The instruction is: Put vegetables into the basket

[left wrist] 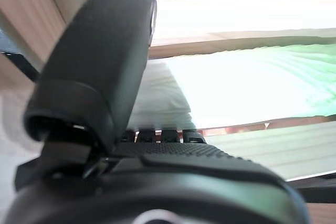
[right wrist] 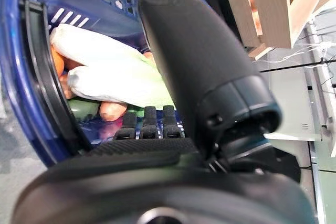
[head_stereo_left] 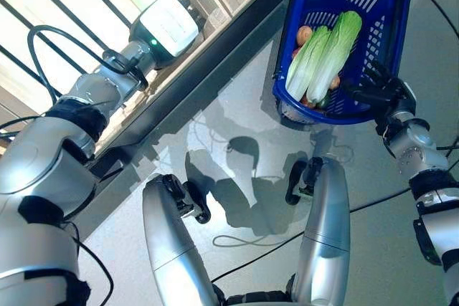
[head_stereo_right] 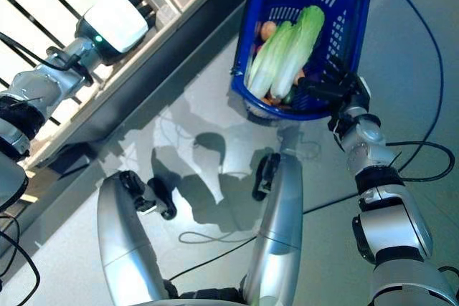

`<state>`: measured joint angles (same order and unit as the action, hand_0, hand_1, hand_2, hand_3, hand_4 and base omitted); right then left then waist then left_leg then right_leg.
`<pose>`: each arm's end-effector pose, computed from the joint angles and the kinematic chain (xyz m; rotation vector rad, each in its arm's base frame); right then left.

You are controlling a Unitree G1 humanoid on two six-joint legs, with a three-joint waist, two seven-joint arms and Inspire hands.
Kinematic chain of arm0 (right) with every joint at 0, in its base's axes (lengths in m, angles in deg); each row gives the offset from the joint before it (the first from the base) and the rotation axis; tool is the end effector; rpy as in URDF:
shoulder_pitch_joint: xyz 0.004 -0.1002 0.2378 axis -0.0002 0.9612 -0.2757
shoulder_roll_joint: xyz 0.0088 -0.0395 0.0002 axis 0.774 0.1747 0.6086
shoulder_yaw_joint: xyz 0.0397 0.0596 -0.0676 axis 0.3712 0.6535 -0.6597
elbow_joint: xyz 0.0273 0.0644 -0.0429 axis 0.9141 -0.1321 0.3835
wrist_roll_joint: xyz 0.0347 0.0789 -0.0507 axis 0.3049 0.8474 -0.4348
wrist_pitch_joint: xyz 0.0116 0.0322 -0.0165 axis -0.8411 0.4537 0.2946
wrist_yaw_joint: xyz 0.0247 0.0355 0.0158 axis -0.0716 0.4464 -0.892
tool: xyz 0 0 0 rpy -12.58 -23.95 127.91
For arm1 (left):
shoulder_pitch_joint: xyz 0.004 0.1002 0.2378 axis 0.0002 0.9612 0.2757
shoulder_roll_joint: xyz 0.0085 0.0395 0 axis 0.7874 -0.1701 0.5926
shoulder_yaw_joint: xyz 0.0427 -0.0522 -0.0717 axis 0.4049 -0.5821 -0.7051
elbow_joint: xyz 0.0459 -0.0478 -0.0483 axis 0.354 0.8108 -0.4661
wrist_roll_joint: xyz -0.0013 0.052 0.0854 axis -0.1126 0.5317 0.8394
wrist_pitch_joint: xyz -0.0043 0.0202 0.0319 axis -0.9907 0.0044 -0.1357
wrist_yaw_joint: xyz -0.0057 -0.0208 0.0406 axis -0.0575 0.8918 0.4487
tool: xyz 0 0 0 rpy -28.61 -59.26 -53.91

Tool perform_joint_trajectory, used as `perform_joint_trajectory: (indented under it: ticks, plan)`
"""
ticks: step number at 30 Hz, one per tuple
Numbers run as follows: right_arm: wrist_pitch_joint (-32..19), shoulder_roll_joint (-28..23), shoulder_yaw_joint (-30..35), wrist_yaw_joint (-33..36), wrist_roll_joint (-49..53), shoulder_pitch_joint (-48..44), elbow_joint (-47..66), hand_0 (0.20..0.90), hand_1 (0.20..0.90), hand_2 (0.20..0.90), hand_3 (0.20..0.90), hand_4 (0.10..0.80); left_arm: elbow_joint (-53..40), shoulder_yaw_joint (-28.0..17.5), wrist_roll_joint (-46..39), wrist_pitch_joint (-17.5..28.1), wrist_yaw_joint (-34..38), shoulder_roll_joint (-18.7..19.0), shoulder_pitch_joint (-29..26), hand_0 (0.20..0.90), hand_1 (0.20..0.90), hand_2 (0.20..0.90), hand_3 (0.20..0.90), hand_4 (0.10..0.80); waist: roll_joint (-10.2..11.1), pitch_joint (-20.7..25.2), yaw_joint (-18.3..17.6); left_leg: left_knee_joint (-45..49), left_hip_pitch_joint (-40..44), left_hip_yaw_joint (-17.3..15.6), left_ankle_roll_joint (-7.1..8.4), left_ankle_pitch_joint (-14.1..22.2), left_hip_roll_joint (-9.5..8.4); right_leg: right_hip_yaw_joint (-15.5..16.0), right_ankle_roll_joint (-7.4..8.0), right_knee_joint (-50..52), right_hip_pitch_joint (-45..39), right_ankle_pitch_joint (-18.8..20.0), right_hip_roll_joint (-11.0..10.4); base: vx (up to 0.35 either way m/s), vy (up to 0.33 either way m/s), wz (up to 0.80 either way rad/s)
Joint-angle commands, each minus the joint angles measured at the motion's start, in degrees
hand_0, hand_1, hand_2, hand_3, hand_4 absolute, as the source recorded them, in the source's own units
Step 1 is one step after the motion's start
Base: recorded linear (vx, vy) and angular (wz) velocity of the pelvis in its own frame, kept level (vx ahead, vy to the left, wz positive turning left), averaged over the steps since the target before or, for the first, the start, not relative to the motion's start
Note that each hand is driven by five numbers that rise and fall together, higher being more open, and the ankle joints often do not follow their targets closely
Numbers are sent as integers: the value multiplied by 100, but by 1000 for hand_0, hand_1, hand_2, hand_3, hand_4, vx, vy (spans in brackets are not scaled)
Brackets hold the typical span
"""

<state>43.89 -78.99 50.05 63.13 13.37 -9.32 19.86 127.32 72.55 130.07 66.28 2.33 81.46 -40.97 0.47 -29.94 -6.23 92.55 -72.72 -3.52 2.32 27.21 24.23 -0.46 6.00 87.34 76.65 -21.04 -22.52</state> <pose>0.3234 -0.2842 0.1599 0.2211 -0.0664 -0.1447 0.3540 0.2372 0.2544 2.3859 -0.6440 0.1140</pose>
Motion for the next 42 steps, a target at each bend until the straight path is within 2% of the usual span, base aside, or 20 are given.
perform_joint_trajectory:
  ticks: [1,2,4,7,15,18,21,24,28,35,38,39,42]
  plan:
    - [-280,-299,562,-19,395,72,525,900,900,900,900,800,220,360,-209,-46,-980,253,-107,702,702,702,702,668,25,205,-165,-447,-247,538,669,258,136,-350,339,-159,-67,-35,-465,53,17,-1]
    - [-264,-289,576,-1,388,84,563,900,900,900,900,800,218,337,-307,-96,-1077,260,-65,300,300,300,300,400,27,218,-160,-440,-240,539,659,254,132,-349,331,-147,-69,-34,-467,58,12,-3]
    - [-224,-261,626,8,351,154,692,900,900,900,900,800,217,238,-651,-218,-1295,296,40,300,300,300,300,400,27,270,-151,-447,-186,522,631,244,114,-337,313,-150,-111,-30,-478,58,4,0]
    - [-188,-167,641,34,235,228,814,900,900,900,900,800,255,88,-762,-162,-1232,315,181,300,300,300,300,400,38,359,-137,-523,-70,481,586,187,113,-271,299,-199,-220,-1,-498,52,7,0]
    - [-226,-22,693,68,-60,491,1172,900,900,900,900,800,194,-253,-796,179,-704,464,510,300,300,300,300,400,56,709,-119,-916,657,214,485,17,200,23,269,-540,-952,63,-571,69,-3,3]
    - [-168,34,722,-8,-22,596,1222,900,900,900,900,800,172,-371,-1291,100,-601,541,647,300,300,300,300,400,50,852,-115,-1134,1048,63,451,-44,230,145,266,-720,-1346,62,-574,65,-8,9]
    - [-204,81,762,-117,64,657,1161,900,900,900,900,800,231,-496,-1276,228,-455,580,798,300,300,300,300,400,41,956,-108,-1367,1363,-53,435,-106,238,244,274,-971,-1694,74,-564,56,-19,3]
    - [-229,117,688,-152,-30,653,1165,900,900,900,900,800,254,-583,-1630,382,-6,643,957,300,300,300,300,400,17,1147,-93,-1915,1948,-290,445,-284,155,435,296,-1553,-2293,155,-477,32,-12,2]
    - [-227,85,640,-178,-52,689,1179,900,900,900,900,800,228,-726,-1877,528,242,722,1050,300,300,300,300,400,-16,1246,-69,-2374,2391,-441,447,-427,53,527,308,-1966,-2682,243,-420,36,1,-1]
    - [-459,133,636,-106,-296,908,1532,900,900,900,900,800,-108,-1339,-2604,961,607,874,1411,300,300,300,300,400,-19,1446,48,-3425,3340,-658,479,-737,-103,720,272,-2872,-3605,413,-371,69,-31,4]
    - [-544,256,652,-175,-576,1064,1748,900,900,900,900,800,-458,-1855,-3021,1231,703,869,1673,300,300,300,300,400,-11,1550,115,-3824,3741,-705,509,-810,-106,830,273,-3163,-3993,448,-455,59,-37,2]
    - [-586,263,643,-226,-577,1072,1760,900,900,900,900,800,-486,-1891,-3093,1243,713,872,1701,300,300,300,300,400,-11,1550,112,-3855,3774,-713,510,-821,-107,839,274,-3186,-4024,456,-458,34,-35,-1]
    - [-772,395,544,-648,-856,1232,2093,900,900,900,900,800,-837,-2635,-3898,1662,629,709,2207,300,300,300,300,400,9,1685,186,-4498,4352,-848,525,-1005,-176,986,312,-3634,-4551,562,-463,20,-50,-2]
